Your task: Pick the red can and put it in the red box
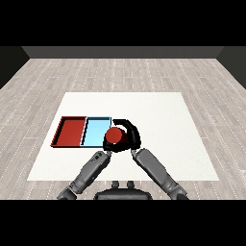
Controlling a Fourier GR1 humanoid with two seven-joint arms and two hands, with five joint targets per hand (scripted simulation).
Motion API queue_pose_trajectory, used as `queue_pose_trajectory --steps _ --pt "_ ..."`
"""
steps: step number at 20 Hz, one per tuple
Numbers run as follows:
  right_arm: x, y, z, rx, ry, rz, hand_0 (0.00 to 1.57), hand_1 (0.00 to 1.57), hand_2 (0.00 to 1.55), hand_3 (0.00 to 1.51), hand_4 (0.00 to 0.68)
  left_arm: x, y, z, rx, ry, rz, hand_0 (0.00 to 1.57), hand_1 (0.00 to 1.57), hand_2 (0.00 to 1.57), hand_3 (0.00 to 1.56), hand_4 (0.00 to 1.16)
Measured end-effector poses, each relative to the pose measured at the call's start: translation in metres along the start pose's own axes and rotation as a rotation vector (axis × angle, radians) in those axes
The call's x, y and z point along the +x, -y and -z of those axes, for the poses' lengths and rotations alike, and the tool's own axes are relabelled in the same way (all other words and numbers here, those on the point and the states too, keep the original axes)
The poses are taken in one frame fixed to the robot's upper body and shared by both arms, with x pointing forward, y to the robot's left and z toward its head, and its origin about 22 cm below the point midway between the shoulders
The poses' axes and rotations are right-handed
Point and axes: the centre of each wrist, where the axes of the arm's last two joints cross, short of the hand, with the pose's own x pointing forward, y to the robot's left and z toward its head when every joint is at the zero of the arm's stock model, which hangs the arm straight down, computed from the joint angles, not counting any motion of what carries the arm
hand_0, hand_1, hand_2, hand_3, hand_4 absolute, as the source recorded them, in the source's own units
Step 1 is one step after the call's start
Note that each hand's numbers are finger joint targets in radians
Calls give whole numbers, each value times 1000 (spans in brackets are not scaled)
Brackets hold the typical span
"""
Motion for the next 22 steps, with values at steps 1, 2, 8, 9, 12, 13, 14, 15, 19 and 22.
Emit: queue_pose_trajectory --steps 1,2,8,9,12,13,14,15,19,22 --pt "0 0 0 2 -6 -8 0 0 0 0 0 2 0 1 3 2 4 1571 1571 1571 1513 1147" --pt "3 2 1 5 -9 -13 0 0 0 0 0 2 2 0 5 9 1 1571 1571 1571 1513 1147" --pt "2 4 -2 5 -49 -25 0 0 0 0 0 5 -4 3 19 32 17 1571 1571 1571 1495 1133" --pt "0 5 -2 0 -52 -26 0 0 0 0 0 1 -2 0 24 30 19 1571 1571 1571 1497 1136" --pt "-3 4 3 -7 -53 -21 0 0 0 0 0 2 -2 -3 44 28 30 1571 1571 1571 1483 1135" --pt "-3 4 1 -11 -56 -24 0 0 0 0 0 1 -2 -4 41 30 34 1571 1571 1571 1483 1134" --pt "-2 7 -1 -14 -57 -26 0 0 0 0 0 3 -1 -5 40 30 39 1571 1571 1571 1478 1135" --pt "-3 8 0 -15 -55 -26 0 0 0 0 0 4 -1 -4 45 33 47 1571 1571 1571 1476 1132" --pt "1 18 -5 -24 -64 0 0 0 0 0 0 6 -3 -1 47 40 46 1571 1571 1571 1456 1132" --pt "11 31 -10 -36 -53 19 0 0 0 0 0 8 -4 5 57 50 54 1571 1571 1559 1460 1134"
